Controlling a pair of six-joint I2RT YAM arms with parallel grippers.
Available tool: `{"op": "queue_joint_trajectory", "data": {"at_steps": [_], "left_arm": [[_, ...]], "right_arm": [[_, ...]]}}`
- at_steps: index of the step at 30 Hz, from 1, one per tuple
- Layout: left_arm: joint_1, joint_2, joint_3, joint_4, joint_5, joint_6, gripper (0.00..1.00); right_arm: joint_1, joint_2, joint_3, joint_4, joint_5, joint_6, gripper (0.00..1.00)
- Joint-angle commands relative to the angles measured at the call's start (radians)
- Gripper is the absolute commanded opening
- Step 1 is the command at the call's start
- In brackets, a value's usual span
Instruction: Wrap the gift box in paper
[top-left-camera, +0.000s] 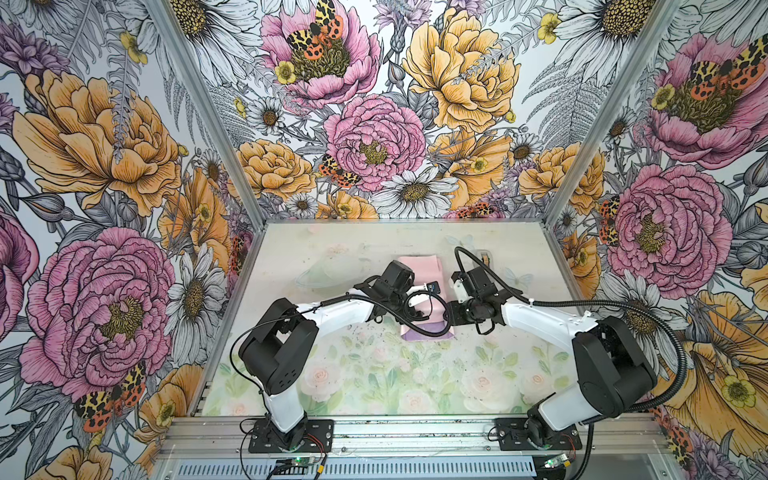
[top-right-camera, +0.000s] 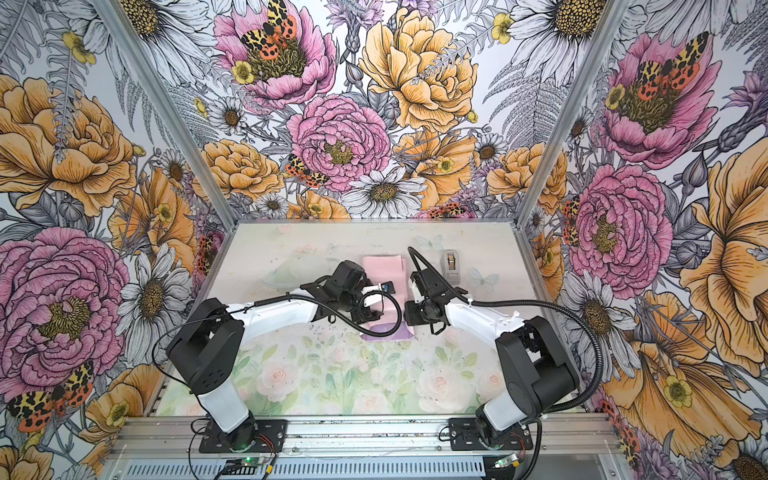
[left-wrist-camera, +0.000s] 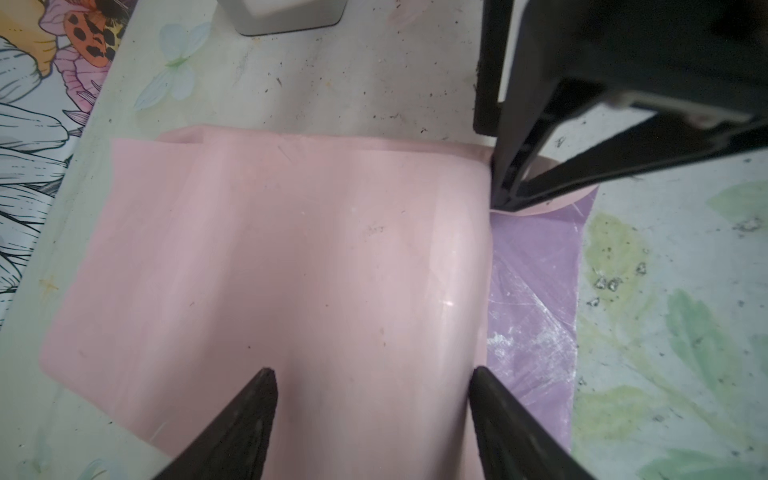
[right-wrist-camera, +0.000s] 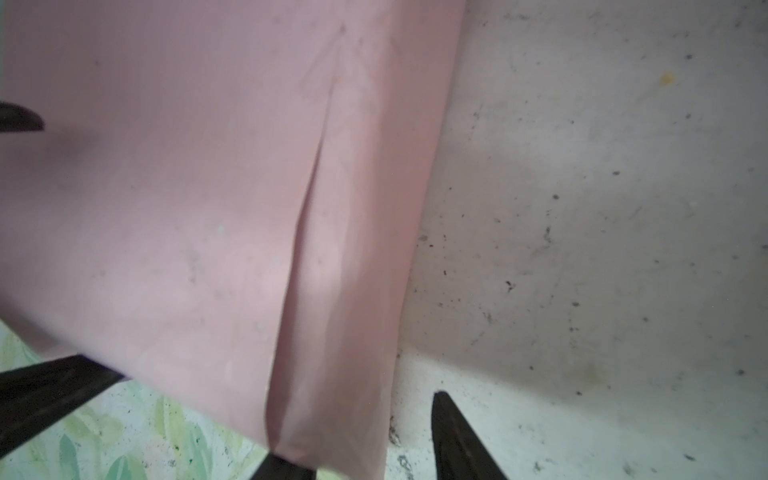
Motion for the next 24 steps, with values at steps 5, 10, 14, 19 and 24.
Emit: {"op": "queue_joint_trajectory", "data": {"at_steps": [5,10,14,19,24], "left_arm": [[0.0,0.019,-0.023,0.027,0.004,0.03,0.6],[-0.002,0.022,-0.027,0.027,0.003,0.038,0.57],[-0.003,0.022,-0.032,0.026,0.008,0.038,0.57],[-0.005,0.017,-0.037,0.034,0.023,0.033,0.56],[-0.008,0.019,-0.036,0.036,0.024,0.03,0.55]], "right_arm": [[-0.008,-0.055,-0.025,0.03,0.042,0.015,0.48],[-0.002,-0.052,-0.023,0.05,0.08,0.017,0.47],[0.005,-0.033,-0.016,0.087,0.082,0.021,0.45],[0.009,-0.007,-0.019,0.129,0.081,0.025,0.38],[0.009,0.016,-0.021,0.145,0.082,0.03,0.32]]}}
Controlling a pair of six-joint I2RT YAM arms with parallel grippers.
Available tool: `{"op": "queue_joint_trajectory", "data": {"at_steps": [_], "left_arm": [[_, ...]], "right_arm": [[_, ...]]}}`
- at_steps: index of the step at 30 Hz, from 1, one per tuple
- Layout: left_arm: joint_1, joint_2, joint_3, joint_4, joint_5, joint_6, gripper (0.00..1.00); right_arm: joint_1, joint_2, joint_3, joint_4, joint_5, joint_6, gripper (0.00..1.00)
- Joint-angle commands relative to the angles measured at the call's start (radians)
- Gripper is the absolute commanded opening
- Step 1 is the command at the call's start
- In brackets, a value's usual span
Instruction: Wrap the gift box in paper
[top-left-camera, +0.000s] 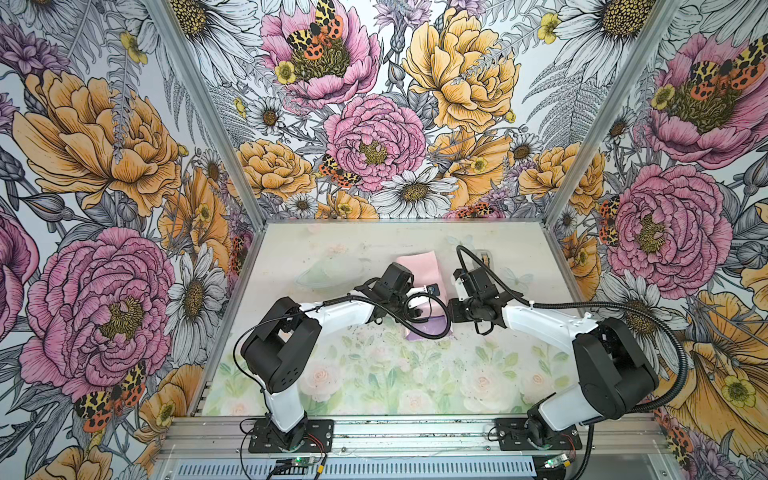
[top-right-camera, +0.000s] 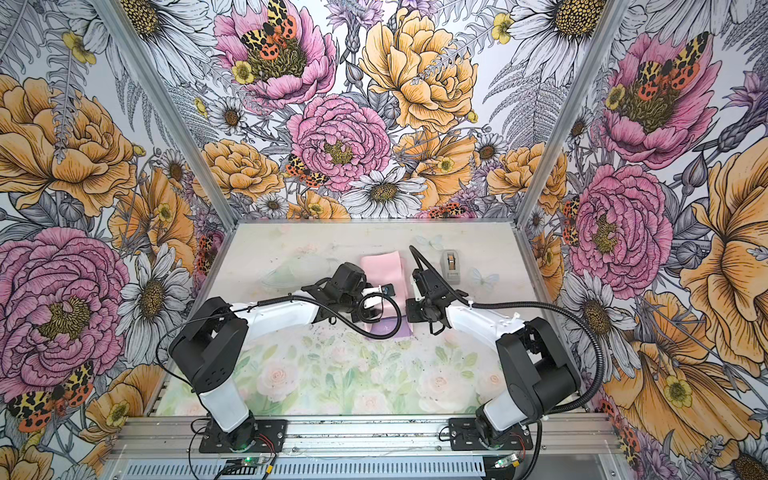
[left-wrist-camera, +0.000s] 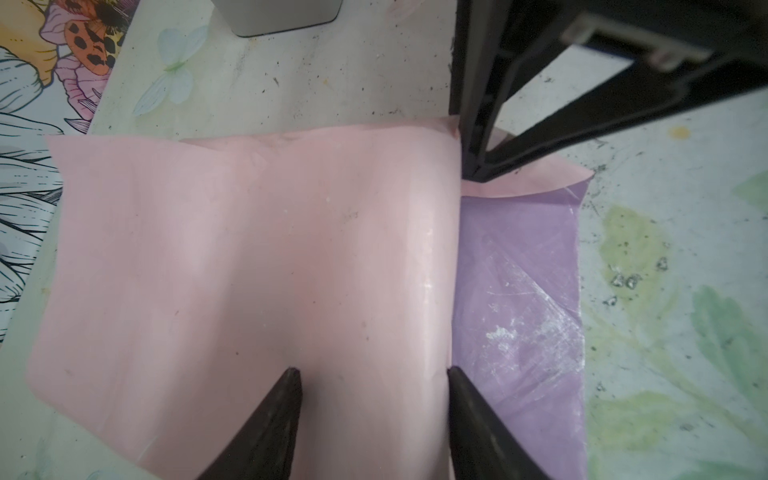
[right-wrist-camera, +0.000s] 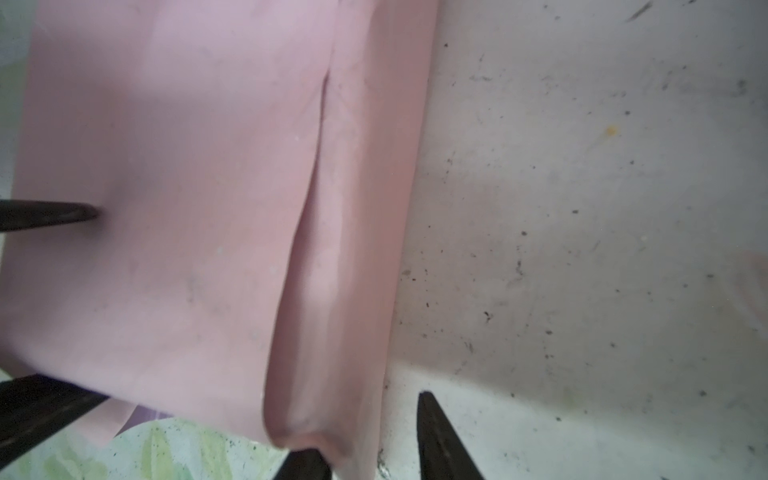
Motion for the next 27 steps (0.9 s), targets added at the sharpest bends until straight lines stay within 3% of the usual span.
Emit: {"op": "queue_joint_trajectory", "data": {"at_steps": [1,6,12,15,22,25,27], "left_arm": [[-0.009,0.013,-0.017,-0.011,0.022,0.008,0.55],[-0.011,0.02,-0.008,-0.011,0.024,0.001,0.54],[-0.012,0.029,0.002,-0.011,0.019,-0.007,0.52],[-0.014,0.028,0.001,-0.011,0.021,-0.01,0.53],[-0.014,0.028,0.001,-0.005,0.025,-0.018,0.52],[-0.013,0.029,0.004,-0.005,0.025,-0.019,0.52],[-0.013,0.028,0.005,-0.005,0.022,-0.019,0.52]], "right_arm": [[0.008,0.02,0.002,0.053,0.028,0.008,0.29],[0.014,0.023,-0.006,0.059,0.04,0.013,0.16],[0.017,0.022,-0.023,0.073,0.025,0.026,0.37],[0.019,0.037,-0.024,0.088,0.018,0.032,0.38],[0.02,0.051,-0.035,0.101,0.032,0.032,0.15],[0.021,0.035,-0.051,0.102,0.035,0.033,0.14],[0.02,0.017,-0.068,0.102,0.041,0.039,0.21]]}}
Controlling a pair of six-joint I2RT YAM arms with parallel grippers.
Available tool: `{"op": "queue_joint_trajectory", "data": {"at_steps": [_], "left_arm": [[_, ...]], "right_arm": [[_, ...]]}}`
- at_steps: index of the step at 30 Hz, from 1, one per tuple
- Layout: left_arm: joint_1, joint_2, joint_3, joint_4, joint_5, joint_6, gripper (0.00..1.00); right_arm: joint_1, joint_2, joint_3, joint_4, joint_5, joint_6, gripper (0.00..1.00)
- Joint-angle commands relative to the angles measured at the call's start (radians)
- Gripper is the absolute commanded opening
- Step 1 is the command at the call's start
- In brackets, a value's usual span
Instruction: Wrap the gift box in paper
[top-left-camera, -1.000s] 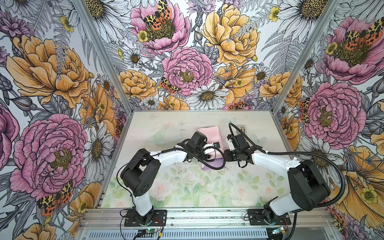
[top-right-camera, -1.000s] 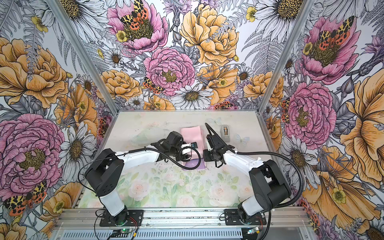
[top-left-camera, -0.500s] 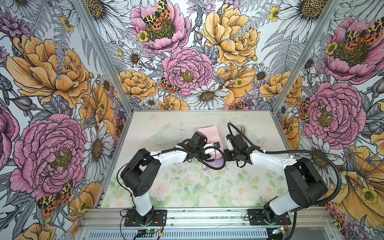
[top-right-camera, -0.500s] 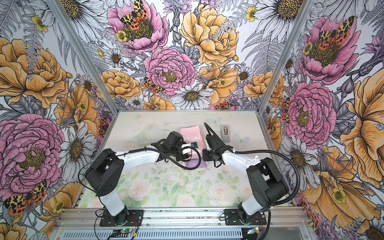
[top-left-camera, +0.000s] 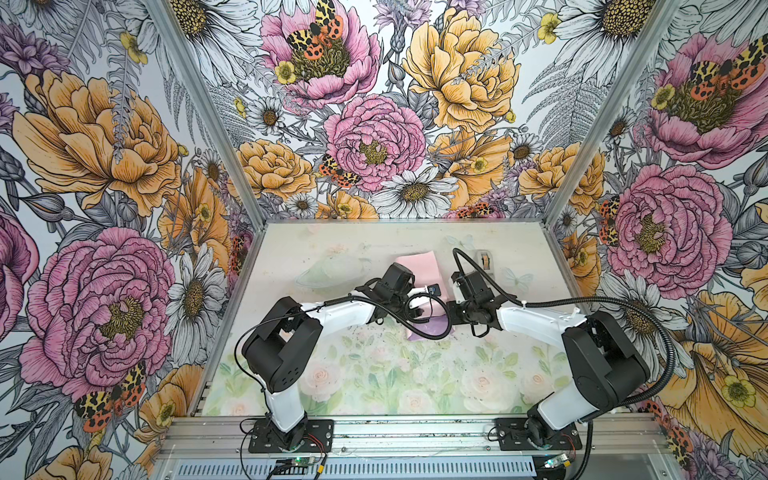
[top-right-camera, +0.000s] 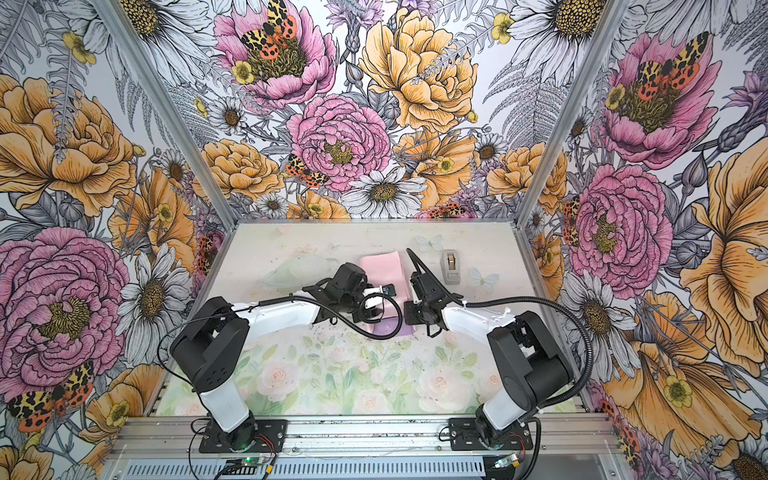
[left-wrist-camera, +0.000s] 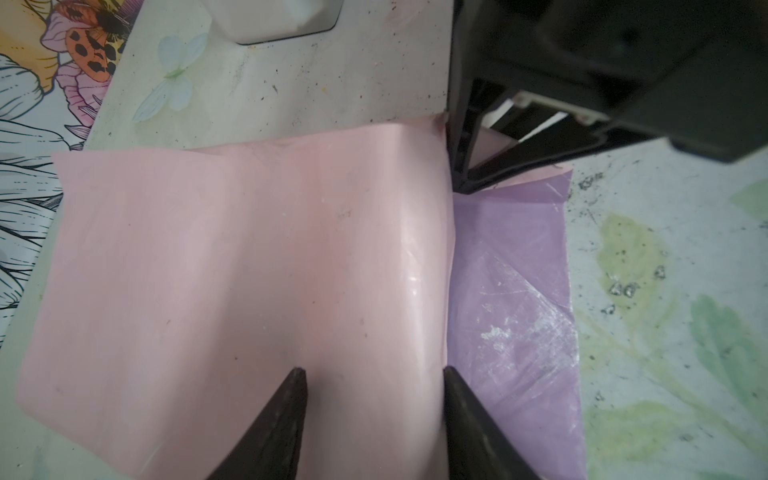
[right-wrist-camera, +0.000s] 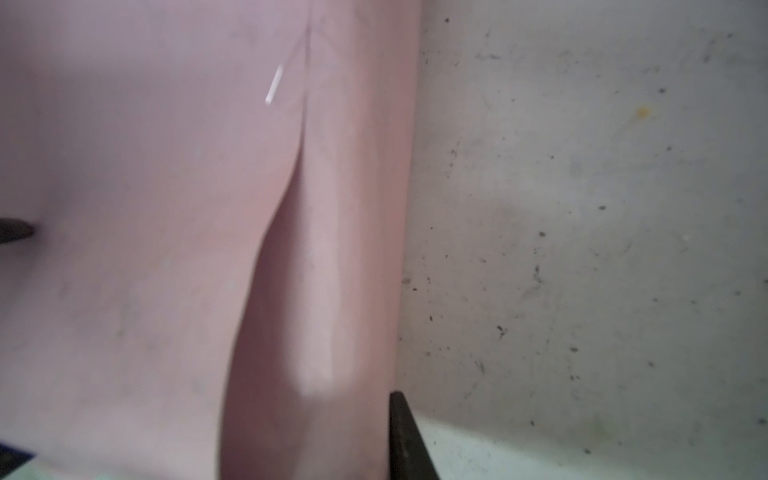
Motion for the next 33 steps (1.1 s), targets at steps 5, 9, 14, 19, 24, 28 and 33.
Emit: {"op": "queue_joint_trajectory", "data": {"at_steps": [5,9,14,19,24,28,33], "left_arm": [[-0.007,0.025,0.005,-0.018,0.017,-0.016,0.52],[-0.008,0.025,0.007,-0.019,0.022,-0.016,0.51],[-0.005,0.024,0.006,-0.019,0.02,-0.019,0.51],[-0.006,0.024,0.007,-0.017,0.019,-0.019,0.5],[-0.006,0.025,0.007,-0.018,0.023,-0.02,0.5],[-0.006,0.025,0.008,-0.018,0.025,-0.019,0.5],[-0.007,0.022,0.008,-0.018,0.029,-0.019,0.5]], "right_arm": [[0.004,-0.032,-0.049,0.036,0.01,0.038,0.3],[0.004,-0.012,-0.051,0.057,-0.004,0.051,0.18],[0.004,-0.027,-0.06,0.06,0.01,0.049,0.05],[0.001,-0.053,-0.081,0.058,-0.009,0.069,0.29],[0.001,-0.06,-0.103,0.059,-0.016,0.095,0.06],[-0.002,-0.127,-0.117,0.043,-0.022,0.1,0.14],[-0.04,-0.258,-0.1,-0.002,-0.101,0.118,0.44]]}}
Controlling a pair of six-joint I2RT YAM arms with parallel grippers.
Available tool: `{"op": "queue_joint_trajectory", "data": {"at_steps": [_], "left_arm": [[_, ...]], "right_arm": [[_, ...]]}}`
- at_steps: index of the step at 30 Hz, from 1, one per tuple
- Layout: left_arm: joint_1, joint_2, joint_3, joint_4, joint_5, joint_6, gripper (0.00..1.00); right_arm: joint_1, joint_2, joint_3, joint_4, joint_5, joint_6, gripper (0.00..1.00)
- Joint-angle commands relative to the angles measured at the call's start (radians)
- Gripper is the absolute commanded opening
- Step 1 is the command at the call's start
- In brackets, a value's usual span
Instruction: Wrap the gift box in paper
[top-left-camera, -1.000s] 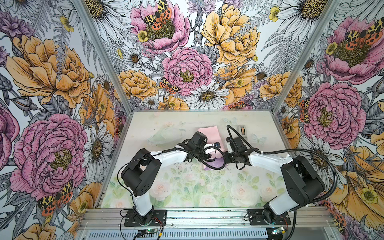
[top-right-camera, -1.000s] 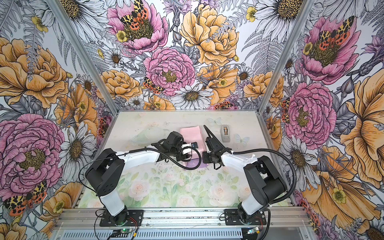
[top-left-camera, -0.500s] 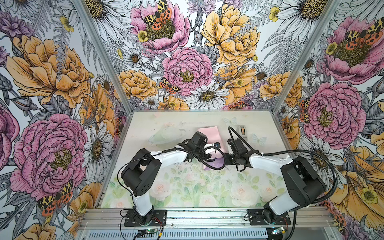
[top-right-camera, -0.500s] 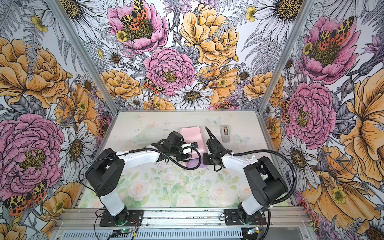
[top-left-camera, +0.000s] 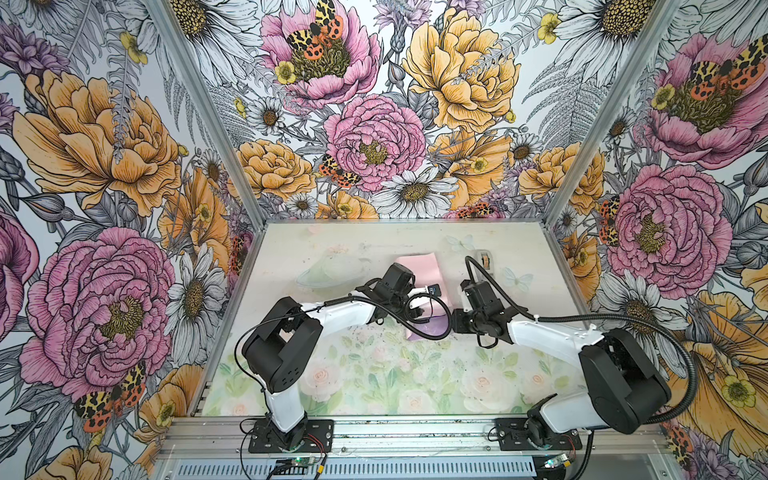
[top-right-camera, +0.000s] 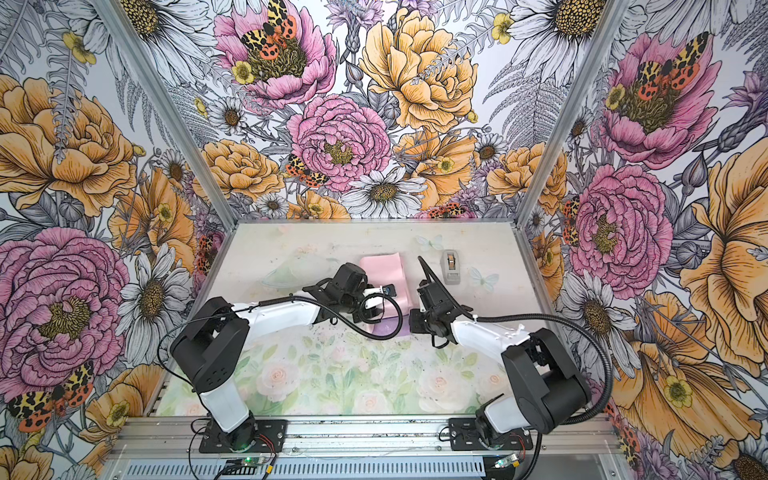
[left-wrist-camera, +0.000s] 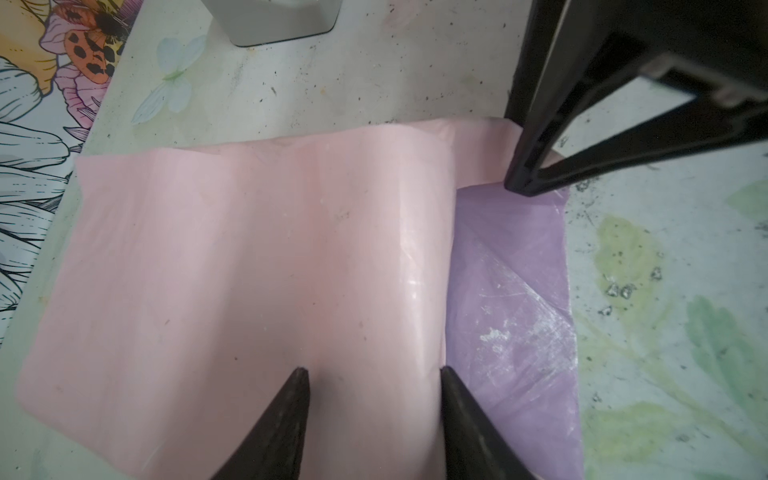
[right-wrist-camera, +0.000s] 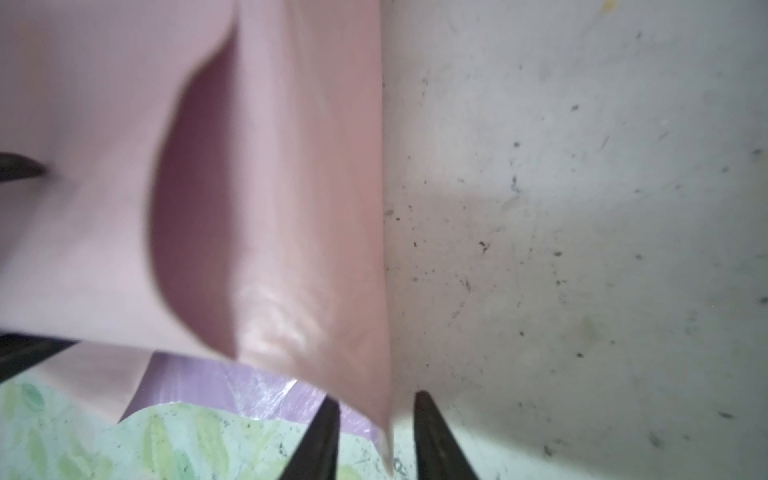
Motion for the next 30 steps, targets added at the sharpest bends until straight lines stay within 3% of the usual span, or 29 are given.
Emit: {"op": "queue_joint_trajectory", "data": {"at_steps": [1,8,14,26,30], "left_arm": [[-0.009,0.02,0.007,-0.018,0.027,-0.018,0.5],[-0.012,0.011,0.004,-0.021,0.03,-0.012,0.5],[-0.016,0.008,0.003,-0.022,0.023,-0.016,0.5],[-0.016,0.01,-0.004,-0.022,0.025,-0.016,0.5],[-0.017,0.006,-0.006,-0.02,0.026,-0.016,0.5]], "right_arm": [[-0.04,-0.082,0.031,-0.018,-0.077,0.021,0.46],[-0.096,0.051,0.246,-0.125,-0.216,0.053,0.56],[-0.094,0.177,0.382,-0.223,-0.184,0.023,0.56],[-0.17,0.041,0.206,-0.251,-0.14,0.079,0.55],[-0.194,0.046,0.154,-0.248,-0.078,0.112,0.42]]}}
